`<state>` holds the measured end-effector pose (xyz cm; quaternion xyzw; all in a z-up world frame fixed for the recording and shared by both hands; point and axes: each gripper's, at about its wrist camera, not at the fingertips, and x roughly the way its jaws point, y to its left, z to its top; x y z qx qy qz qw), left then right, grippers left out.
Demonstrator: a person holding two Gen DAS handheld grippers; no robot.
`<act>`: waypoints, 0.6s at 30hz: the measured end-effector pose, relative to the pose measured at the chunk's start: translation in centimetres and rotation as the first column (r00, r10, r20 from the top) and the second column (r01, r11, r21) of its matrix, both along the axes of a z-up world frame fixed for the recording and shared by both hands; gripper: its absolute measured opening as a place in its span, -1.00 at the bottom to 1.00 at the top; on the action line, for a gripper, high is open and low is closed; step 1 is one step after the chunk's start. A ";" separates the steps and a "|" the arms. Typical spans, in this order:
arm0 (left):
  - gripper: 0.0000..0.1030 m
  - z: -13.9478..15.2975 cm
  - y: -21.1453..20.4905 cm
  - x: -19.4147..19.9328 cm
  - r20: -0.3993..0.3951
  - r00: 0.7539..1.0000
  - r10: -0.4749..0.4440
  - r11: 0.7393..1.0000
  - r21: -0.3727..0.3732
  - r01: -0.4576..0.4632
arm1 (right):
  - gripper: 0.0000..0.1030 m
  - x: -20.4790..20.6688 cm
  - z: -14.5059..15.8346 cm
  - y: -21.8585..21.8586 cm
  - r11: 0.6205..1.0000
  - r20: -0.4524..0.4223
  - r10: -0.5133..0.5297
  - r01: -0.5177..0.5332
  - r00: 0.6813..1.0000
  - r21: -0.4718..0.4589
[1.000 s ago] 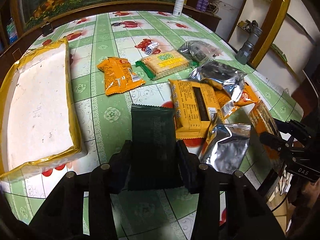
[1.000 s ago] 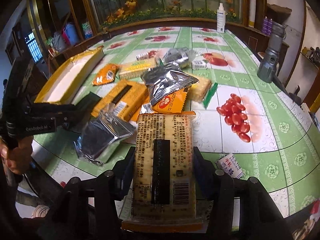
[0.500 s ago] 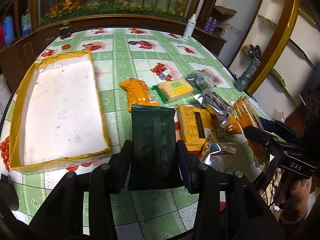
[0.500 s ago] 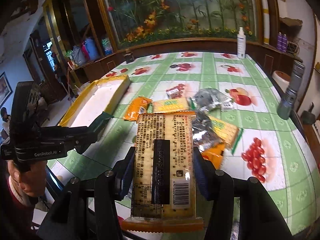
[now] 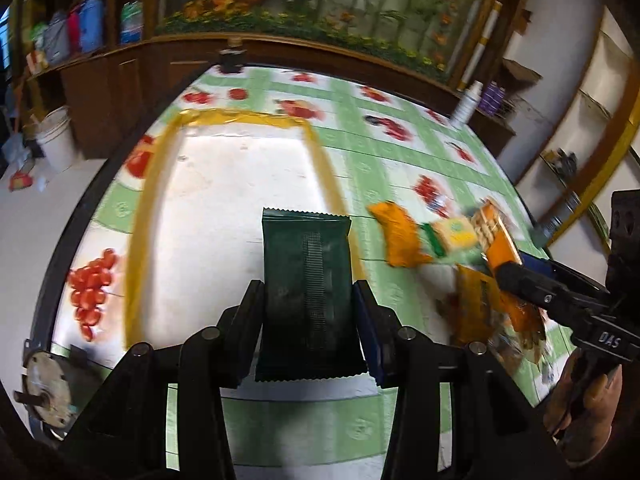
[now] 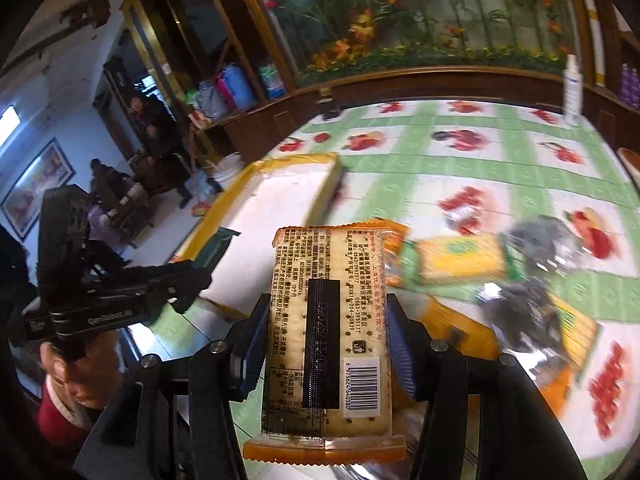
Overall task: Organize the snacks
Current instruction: 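Carry both packs to the white tray while right tool releases biscuit pack inside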
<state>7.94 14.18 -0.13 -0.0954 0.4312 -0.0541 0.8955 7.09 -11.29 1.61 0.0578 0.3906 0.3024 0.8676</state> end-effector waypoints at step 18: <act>-0.18 -5.7 4.3 4.1 -0.144 0.977 0.155 0.986 0.083 -0.144 | 0.06 14.0 -7.4 19.8 0.986 -0.173 0.118 -0.135 0.978 -0.093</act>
